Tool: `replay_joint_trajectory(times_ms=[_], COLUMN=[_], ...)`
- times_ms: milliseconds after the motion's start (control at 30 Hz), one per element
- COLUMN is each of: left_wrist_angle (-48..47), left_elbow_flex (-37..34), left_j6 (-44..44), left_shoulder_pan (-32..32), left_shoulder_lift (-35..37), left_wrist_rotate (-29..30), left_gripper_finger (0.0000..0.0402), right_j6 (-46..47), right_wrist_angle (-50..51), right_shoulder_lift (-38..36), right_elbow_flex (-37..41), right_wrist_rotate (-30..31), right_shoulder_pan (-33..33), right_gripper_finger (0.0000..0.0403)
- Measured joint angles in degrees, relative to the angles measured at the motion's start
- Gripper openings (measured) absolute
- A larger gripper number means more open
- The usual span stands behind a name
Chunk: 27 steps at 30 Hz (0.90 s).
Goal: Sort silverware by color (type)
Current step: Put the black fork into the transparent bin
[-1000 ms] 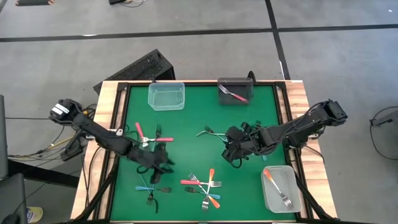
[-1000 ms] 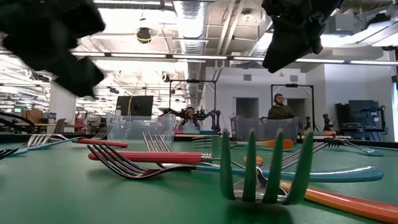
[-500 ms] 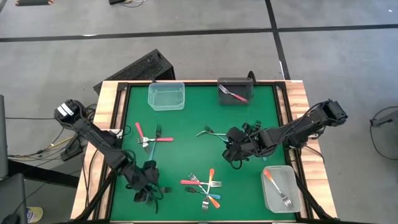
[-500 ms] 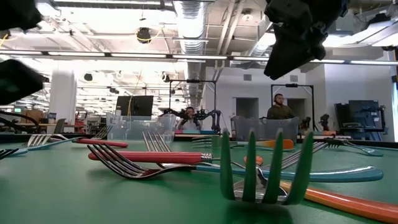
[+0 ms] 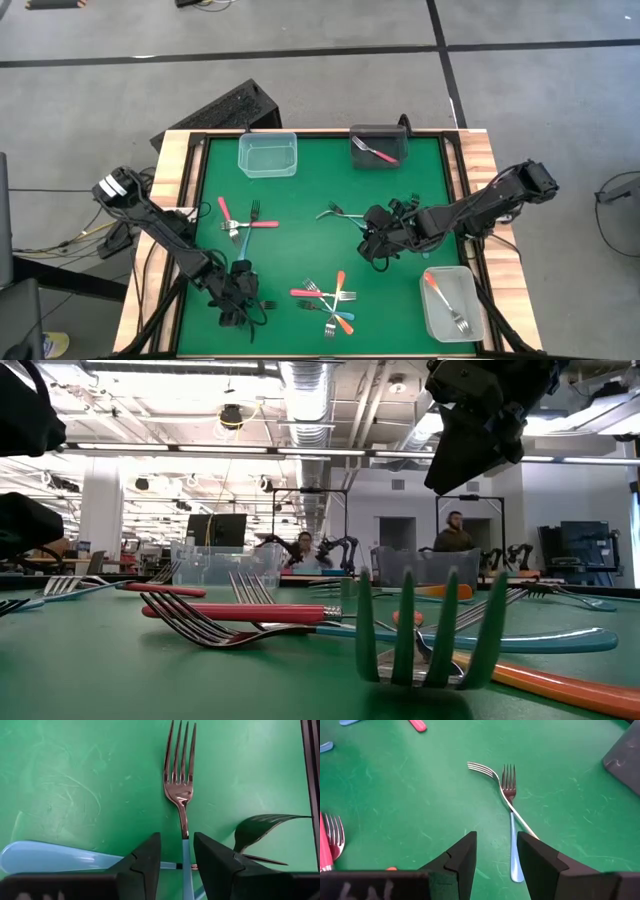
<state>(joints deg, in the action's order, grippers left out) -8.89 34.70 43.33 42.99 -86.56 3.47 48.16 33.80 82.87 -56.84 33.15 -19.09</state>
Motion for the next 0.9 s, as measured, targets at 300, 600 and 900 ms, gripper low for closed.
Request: replay_joint_trajectory(times_ms=[300, 600, 900], left_wrist_angle=[-1.0, -1.0, -5.4], left_elbow_flex=[0.9, 2.6, 2.6], left_j6=[-4.0, -8.7, -13.7], left_shoulder_pan=[-2.4, -5.1, -6.2], left_shoulder_lift=[-0.1, 4.3, 16.9], left_wrist_rotate=[-2.3, 6.0, 38.4], left_gripper_finger=[0.0009, 0.0003, 0.0003], right_j6=[0.0, 2.4, -1.9], right_wrist_angle=[0.0, -5.8, -20.4], right_shoulder_lift=[0.0, 0.0, 0.0], right_elbow_flex=[0.0, 0.0, 0.0], right_wrist_rotate=[-0.3, 1.3, 1.4], right_shoulder_pan=[0.0, 1.0, 1.1], right_gripper_finger=[0.0166, 0.0166, 0.0180])
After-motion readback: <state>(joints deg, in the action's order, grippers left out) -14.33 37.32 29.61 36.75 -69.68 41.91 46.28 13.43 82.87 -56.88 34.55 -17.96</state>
